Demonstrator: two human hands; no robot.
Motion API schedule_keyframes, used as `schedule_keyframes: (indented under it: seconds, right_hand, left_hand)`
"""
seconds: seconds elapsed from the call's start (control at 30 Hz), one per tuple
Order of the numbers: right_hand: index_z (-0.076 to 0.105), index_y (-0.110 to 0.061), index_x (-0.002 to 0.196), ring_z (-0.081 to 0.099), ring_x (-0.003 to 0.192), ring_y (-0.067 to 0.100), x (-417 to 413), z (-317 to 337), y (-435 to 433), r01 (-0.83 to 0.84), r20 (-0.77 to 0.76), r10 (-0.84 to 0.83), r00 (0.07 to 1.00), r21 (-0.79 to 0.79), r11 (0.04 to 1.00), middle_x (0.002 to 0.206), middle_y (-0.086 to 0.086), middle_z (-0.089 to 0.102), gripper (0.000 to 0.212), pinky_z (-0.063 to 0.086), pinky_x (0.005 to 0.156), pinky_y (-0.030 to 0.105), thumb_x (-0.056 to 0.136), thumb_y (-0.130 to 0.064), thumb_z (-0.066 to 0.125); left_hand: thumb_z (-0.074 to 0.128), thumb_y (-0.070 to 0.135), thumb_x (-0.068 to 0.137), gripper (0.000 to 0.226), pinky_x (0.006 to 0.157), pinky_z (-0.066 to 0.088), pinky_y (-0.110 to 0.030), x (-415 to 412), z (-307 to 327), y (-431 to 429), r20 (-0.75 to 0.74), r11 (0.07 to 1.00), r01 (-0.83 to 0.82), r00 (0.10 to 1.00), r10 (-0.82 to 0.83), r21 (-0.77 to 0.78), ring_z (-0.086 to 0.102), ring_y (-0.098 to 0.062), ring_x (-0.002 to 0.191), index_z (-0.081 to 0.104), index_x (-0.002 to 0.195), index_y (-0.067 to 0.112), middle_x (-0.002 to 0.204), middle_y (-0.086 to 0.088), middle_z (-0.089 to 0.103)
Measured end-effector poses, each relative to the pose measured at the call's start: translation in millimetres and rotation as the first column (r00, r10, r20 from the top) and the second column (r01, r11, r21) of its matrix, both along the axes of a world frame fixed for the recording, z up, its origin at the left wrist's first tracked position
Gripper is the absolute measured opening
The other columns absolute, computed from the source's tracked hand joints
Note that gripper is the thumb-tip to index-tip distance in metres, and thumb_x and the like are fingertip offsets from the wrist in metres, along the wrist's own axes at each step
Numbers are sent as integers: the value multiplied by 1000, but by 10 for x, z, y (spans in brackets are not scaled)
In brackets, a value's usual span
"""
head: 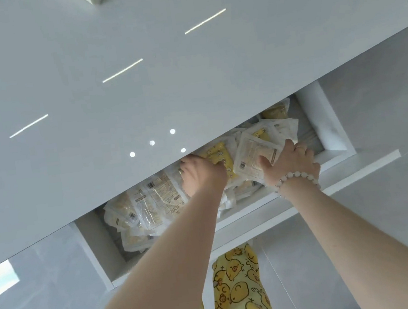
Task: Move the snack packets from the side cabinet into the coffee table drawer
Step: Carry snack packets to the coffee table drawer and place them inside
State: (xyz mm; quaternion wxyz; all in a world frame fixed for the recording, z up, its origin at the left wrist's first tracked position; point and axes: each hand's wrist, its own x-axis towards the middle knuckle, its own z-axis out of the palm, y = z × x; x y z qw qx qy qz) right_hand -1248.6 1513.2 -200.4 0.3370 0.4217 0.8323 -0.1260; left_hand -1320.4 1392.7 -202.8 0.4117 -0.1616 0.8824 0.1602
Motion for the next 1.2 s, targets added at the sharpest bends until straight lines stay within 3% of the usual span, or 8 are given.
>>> schedule_keyframes:
  seconds: [0.1, 0.23, 0.3, 0.43, 0.53, 0.83, 1.0, 1.2]
  right_hand:
    - [30, -5, 141, 32, 132, 29, 16, 389, 85, 7, -8, -7, 1000, -13, 1000, 143, 15, 37, 66, 35, 100, 43, 95, -51, 37]
    - [38, -11, 138, 36, 127, 25, 15, 1102, 256, 10, -83, -13, 996, -29, 1000, 138, 9, 41, 55, 38, 97, 38, 96, -46, 36]
    - [44, -14, 133, 37, 125, 23, 47, 1556, 353, 6, -146, -15, 989, -56, 998, 134, 6, 44, 47, 40, 95, 36, 96, -42, 36]
    - [41, -19, 137, 37, 128, 19, 229, 2542, 506, -18, -169, 7, 986, -63, 998, 137, 2, 45, 45, 39, 98, 32, 98, -40, 34]
    - [38, -22, 137, 38, 128, 16, 420, 3171, 566, -2, -187, 5, 982, 16, 1000, 137, -1, 44, 42, 38, 97, 28, 98, -39, 37]
    - [48, -15, 127, 46, 121, 20, 1525, 4531, 895, 367, -291, -279, 915, 313, 876, 127, 3, 53, 37, 37, 95, 31, 100, -31, 27]
    - [49, -13, 125, 43, 122, 21, 2651, 4952, 664, 651, -379, -531, 758, 394, 649, 127, 3, 53, 38, 36, 94, 31, 101, -28, 24]
    - [51, -8, 123, 42, 123, 25, 4069, 5347, -133, 877, -449, -766, 459, 363, 313, 128, 9, 52, 35, 37, 95, 33, 100, -23, 29]
  left_hand:
    - [60, 30, 88, 59, 97, 44, -36, 73, 313, -77, 17, 999, -4, 1000, 3, 43, 47, -28, 122, 33, 133, 4, 132, -12, 45]
    - [50, 26, 92, 39, 71, 43, -22, 50, 971, -32, 128, 952, 270, 949, -288, 143, 55, -17, 97, 46, 128, 10, 97, 3, 57]
    - [49, 26, 93, 34, 72, 44, -22, -3, 1437, 81, 73, 863, 477, 867, -494, 167, 56, -18, 99, 51, 123, 11, 98, 1, 58]
    - [42, 30, 97, 34, 94, 40, -32, -71, 2453, 353, -147, 485, 874, 484, -863, 27, 46, -22, 117, 50, 125, 13, 122, -4, 54]
    - [39, 25, 98, 35, 96, 37, -32, -55, 3072, 620, -177, 221, 972, 205, -963, -76, 47, -23, 118, 45, 130, 11, 126, -5, 52]
    - [33, 31, 100, 37, 98, 41, -34, 852, 4578, 1843, -450, -209, 971, -241, -860, -120, 49, -28, 124, 51, 128, 14, 133, -9, 53]
    - [28, 33, 101, 41, 98, 40, -35, 1950, 5008, 2148, -525, -527, 825, -548, -652, -206, 49, -31, 124, 51, 128, 11, 133, -13, 53]
    - [29, 33, 101, 41, 95, 42, -35, 3561, 5385, 1832, -550, -815, 512, -777, -305, -272, 53, -31, 120, 56, 121, 10, 128, -13, 58]
